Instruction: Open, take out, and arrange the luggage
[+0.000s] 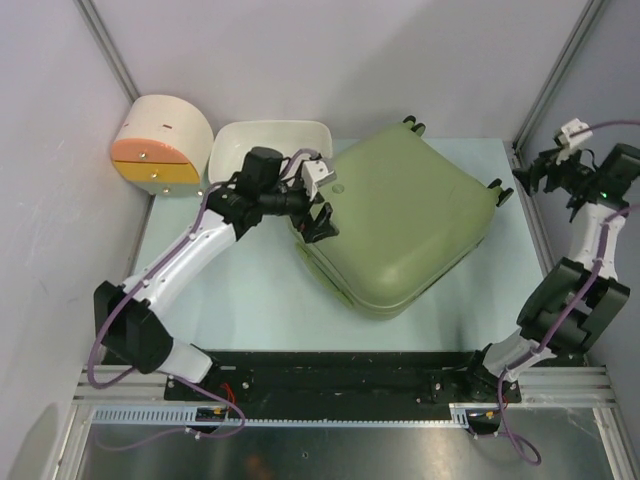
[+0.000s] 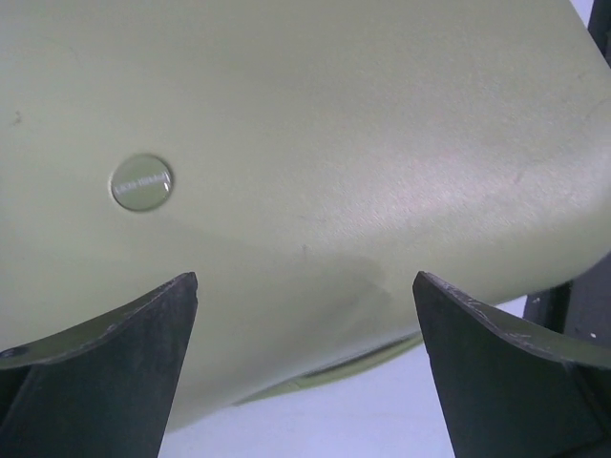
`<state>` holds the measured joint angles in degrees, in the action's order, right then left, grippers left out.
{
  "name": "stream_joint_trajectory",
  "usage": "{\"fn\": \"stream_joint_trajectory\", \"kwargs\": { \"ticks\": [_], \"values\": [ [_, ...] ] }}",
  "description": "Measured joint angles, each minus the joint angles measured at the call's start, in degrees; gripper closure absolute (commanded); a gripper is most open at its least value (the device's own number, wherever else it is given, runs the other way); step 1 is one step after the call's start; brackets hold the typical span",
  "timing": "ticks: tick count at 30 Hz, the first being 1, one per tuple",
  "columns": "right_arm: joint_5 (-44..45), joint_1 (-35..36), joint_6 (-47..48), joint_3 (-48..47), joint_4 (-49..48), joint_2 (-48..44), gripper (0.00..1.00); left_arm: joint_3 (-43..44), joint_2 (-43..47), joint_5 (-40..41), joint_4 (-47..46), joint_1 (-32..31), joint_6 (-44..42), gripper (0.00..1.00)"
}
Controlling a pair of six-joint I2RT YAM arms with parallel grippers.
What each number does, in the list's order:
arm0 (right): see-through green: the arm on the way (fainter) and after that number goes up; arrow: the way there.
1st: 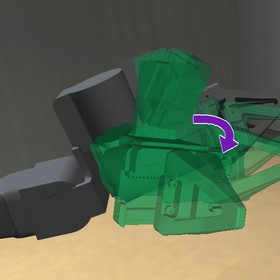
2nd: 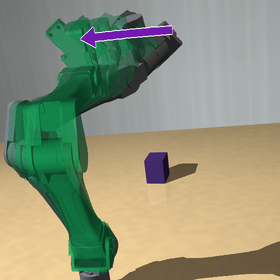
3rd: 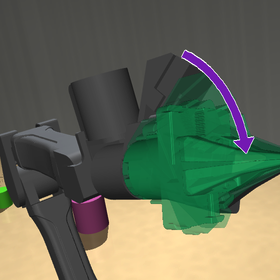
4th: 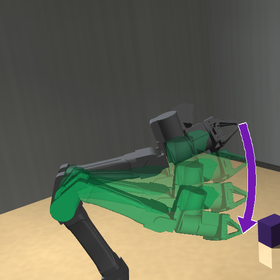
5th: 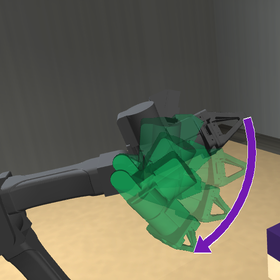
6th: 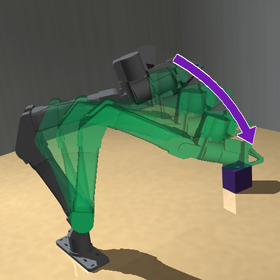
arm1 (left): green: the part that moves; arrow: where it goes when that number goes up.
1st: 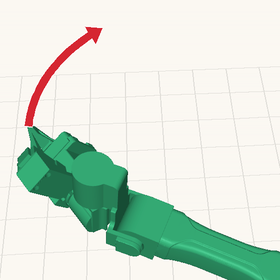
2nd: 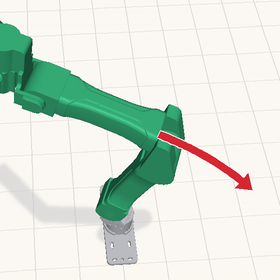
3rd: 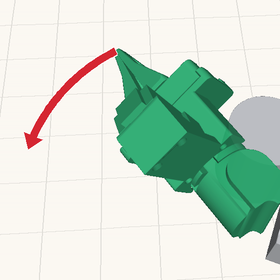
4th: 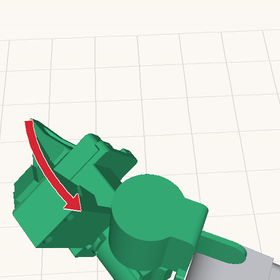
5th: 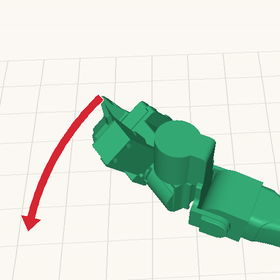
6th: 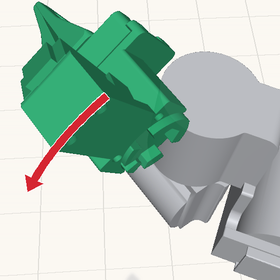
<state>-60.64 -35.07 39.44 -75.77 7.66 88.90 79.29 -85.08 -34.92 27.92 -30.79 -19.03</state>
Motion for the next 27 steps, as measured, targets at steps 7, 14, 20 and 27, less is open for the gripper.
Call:
{"fn": "stream_joint_trajectory", "kwargs": {
  "ticks": [7,14,20,27],
  "values": [
    [11.45,10.69,-10.8,-8.02,3.78,9.27,0.27,-8.17,7.34,-1.77,0.61,1.79,4.74,0.0],
    [14.75,15.21,-5.53,-20.48,18.69,21.44,0.48,-26.64,16.24,-4.24,-1.92,12.61,18.51,0.0],
    [9.99,15.65,11.63,-28.15,42.32,26.29,0.53,-42.47,26.82,-4.5,-10.23,17.68,34.45,0.06],
    [8.35,13.53,25.16,-20.5,53.22,20.61,0.53,-57.35,24.68,-5.53,-25.0,17.75,53.68,0.32]
  ]
}}
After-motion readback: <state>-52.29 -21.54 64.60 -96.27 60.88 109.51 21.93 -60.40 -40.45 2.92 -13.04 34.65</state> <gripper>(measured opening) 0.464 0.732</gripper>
